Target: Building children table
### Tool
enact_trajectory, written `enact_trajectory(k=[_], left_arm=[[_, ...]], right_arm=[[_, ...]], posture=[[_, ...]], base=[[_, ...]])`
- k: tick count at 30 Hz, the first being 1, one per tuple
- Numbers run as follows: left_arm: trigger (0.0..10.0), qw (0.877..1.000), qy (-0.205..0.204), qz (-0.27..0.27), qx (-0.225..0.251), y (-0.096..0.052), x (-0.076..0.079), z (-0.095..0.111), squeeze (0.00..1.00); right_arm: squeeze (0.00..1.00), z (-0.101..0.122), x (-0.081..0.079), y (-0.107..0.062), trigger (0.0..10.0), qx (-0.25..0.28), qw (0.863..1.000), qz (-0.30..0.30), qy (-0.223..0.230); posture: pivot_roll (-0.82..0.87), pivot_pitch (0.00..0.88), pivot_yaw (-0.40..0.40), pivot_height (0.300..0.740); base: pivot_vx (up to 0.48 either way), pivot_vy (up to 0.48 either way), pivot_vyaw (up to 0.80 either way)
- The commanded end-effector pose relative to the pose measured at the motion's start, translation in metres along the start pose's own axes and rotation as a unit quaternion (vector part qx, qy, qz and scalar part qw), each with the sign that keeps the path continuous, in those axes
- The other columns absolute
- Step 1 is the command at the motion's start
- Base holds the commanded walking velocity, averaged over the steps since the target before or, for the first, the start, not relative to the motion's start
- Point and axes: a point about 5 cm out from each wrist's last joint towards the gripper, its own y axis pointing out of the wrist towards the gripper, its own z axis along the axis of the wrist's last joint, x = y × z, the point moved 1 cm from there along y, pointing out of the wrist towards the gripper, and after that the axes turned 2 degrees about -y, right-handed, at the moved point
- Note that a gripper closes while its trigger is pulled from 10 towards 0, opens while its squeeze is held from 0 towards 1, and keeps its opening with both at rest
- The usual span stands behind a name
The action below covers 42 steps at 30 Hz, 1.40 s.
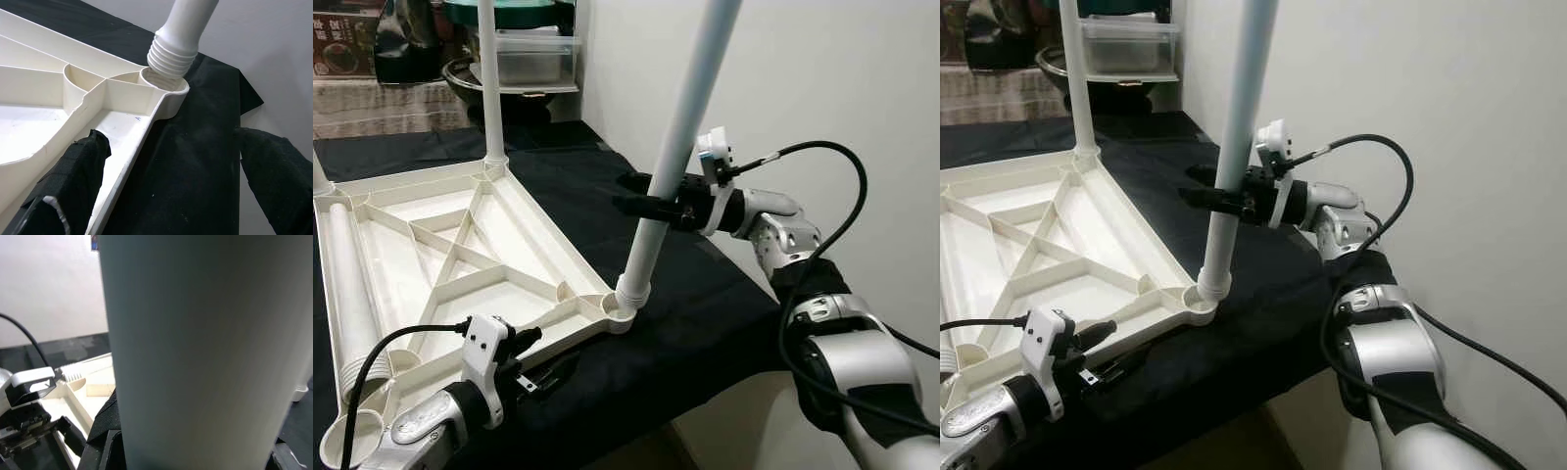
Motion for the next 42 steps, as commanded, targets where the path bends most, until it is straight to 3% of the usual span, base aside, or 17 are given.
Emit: enact_trajectory(k=[1, 7, 15, 31, 42], left_arm=[[10.0, 1.000, -0.006, -0.014, -0.002, 0.003, 0.006, -0.002, 0.00], [10.0, 1.000, -0.009, -0.013, -0.002, 0.003, 0.008, -0.003, 0.00], [10.0, 1.000, -0.013, -0.014, -0.001, 0.003, 0.008, -0.004, 0.00], [10.0, 1.000, -0.012, -0.016, -0.003, 0.004, 0.007, -0.004, 0.00], [10.0, 1.000, -0.012, -0.013, -0.002, 0.004, 0.006, -0.004, 0.00]], right_arm=[[0.00, -0.017, -0.005, 0.002, 0.0, -0.030, 0.999, 0.010, 0.024], [0.00, -0.020, -0.008, 0.008, 0.0, -0.036, 0.999, 0.028, 0.025], [0.00, -0.025, -0.012, 0.003, 0.0, -0.037, 0.998, 0.039, 0.042], [0.00, -0.014, -0.007, 0.003, 0.0, -0.010, 0.997, 0.038, 0.069], [0.00, -0.024, -0.008, 0.008, 0.0, -0.012, 0.997, 0.020, 0.079]], posture=[[0.08, 0.000, -0.164, 0.740], [0.08, 0.000, -0.169, 0.740], [0.07, 0.000, -0.164, 0.740], [0.07, 0.000, -0.159, 0.740], [0.08, 0.000, -0.170, 0.740]], base=[[0.000, 0.000, 0.00], [0.000, 0.000, 0.00], [0.000, 0.000, 0.00], [0.000, 0.000, 0.00], [0.000, 0.000, 0.00]])
